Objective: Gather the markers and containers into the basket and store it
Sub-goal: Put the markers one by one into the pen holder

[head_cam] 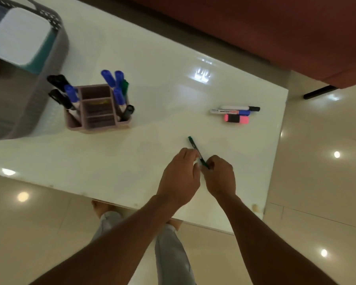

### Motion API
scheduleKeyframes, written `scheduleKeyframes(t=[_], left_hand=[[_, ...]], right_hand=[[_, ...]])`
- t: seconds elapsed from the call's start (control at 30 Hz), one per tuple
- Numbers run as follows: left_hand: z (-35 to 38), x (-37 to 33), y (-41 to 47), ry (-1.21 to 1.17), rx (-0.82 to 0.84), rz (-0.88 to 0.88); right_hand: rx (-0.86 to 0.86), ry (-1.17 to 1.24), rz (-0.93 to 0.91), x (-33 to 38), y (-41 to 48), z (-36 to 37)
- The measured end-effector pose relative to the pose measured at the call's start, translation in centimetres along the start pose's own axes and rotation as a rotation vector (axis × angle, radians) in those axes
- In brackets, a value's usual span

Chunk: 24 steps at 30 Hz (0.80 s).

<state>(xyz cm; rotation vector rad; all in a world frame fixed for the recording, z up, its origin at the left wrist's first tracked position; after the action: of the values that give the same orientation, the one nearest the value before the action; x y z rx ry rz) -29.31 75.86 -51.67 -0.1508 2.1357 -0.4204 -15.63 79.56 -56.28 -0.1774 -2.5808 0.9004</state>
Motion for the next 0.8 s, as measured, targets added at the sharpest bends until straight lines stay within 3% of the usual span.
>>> scheduleKeyframes(t=[0.27,0.53,0.8], left_hand=[[1.5,-4.6,11.7,0.241,-0.015,0.103],[3.5,-5.8,20.8,0.838,0.252,0.156],[3.4,-5.8,21.9,1.01,0.172,0.181]], right_hand=[[-0.03,-0.112,-0.123,-3.6,3.3,-4.6],[0.02,-0.117,-0.176,-5.2,6.7,-7.0],[0.014,-0.112,-0.193,-5.2,7.0,-7.0]])
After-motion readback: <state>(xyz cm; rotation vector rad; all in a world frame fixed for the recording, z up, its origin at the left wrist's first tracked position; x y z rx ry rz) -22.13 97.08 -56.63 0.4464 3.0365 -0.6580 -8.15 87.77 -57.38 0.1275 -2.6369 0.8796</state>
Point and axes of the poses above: each hand's wrist, its own y-axis towards the middle knuckle, its own z-axis out of the palm, x = y × z, the point moved 4 cm from there along y, towards the middle knuckle, and after that the axes turned 11 degrees about x, right-handed, at the moved point
